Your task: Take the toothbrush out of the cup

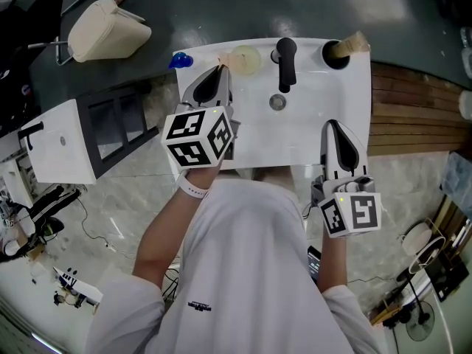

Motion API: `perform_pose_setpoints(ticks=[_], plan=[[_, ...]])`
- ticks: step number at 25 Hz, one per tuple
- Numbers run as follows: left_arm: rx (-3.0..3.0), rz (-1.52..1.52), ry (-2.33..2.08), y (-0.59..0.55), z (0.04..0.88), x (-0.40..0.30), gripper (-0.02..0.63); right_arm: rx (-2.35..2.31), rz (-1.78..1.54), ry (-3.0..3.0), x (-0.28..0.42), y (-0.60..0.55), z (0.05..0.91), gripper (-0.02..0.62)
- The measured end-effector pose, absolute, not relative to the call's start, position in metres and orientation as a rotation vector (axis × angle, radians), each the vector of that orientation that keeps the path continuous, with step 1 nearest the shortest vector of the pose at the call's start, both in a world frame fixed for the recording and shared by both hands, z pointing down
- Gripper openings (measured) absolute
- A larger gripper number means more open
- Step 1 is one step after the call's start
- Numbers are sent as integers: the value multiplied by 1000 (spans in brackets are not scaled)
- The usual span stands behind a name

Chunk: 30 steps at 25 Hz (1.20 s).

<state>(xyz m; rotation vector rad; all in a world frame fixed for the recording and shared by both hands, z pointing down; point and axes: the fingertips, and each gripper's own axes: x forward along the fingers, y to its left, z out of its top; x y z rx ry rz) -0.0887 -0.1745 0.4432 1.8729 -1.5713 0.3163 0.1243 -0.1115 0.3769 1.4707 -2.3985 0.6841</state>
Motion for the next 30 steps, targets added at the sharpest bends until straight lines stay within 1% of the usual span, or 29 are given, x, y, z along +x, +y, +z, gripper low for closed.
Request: perform_pose_setpoints(ticks=[6,13,25,30], plan=[[1947,287,-1552,-171,419,-83,6,1525,649,-2411,125,-105,360,8],[2074,257,-1551,-158,372,-81,6,1589,589,-2421,125,-90,339,8],[2220,207,-1513,-112,309,-99,6,1693,456,-2441,122,-72,304,8],[2232,196,-1496,-93,300,-105,6,1718,431,-2436,123,-68,300,8]])
